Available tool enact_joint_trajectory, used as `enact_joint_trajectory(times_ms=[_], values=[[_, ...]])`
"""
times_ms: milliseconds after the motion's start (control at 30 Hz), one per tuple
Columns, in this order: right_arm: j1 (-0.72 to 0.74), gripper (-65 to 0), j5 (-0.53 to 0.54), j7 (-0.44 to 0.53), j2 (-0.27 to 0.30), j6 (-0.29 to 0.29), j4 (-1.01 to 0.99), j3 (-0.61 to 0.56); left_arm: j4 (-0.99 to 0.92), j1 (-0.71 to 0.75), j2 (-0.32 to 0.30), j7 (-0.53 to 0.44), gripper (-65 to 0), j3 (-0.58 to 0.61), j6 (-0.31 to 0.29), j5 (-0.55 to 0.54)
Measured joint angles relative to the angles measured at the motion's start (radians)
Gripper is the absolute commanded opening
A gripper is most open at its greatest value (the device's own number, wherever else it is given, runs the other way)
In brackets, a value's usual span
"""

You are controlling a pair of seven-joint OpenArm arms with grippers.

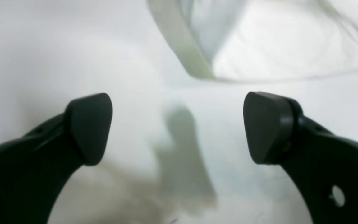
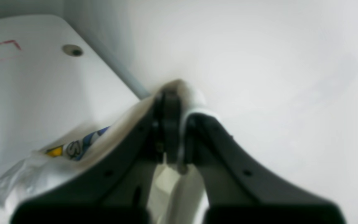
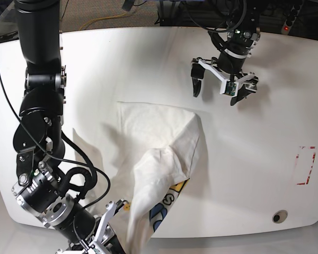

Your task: Fold the T-shirt properly

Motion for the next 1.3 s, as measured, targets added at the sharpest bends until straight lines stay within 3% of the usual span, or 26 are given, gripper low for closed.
enact_joint_trajectory(times_ms=[200,267,733,767,867,967,1033,1133,1300], values=[[0.061,-65.0,0.009,0.005,0.004,0.0,0.002,-0.029,-0.153,-0.119,0.015,-0.003,0.0,0.075,0.021,-0.001],[0.063,-65.0,0.01,0.004,0.003,0.001,0.002,-0.041,-0.214,-0.164,0.048,-0.008,0.0,0.085,0.06,0.0],[0.061,-65.0,0.01,0.002,0.005,0.004,0.001,-0.046,-0.533,-0.402,0.206,-0.076,0.0,0.147,0.06,0.003],[0.061,-65.0,0.01,0.002,0.006,0.004,0.001,-0.046,-0.546,-0.416,0.211,-0.071,-3.6,0.147,0.06,0.002],[0.061,-65.0,0.007,0.002,0.013,0.004,0.001,-0.046,-0.574,-0.443,0.214,-0.068,-25.0,0.147,0.06,-0.002],[0.064,-65.0,0.013,0.002,0.033,0.008,0.001,-0.046,-0.608,-0.465,0.213,-0.082,-52.9,0.145,0.063,0.003],[0.066,-65.0,0.01,0.001,0.042,0.008,0.001,-0.041,-0.634,-0.487,0.214,-0.082,-65.0,0.141,0.064,0.0],[0.066,-65.0,0.011,0.002,0.048,0.009,0.001,-0.032,-0.656,-0.512,0.221,-0.066,-64.4,0.141,0.077,-0.001],[0.067,-65.0,0.013,0.002,0.081,0.008,0.001,-0.019,-0.602,-0.511,0.218,0.013,-63.5,0.145,0.188,-0.008]])
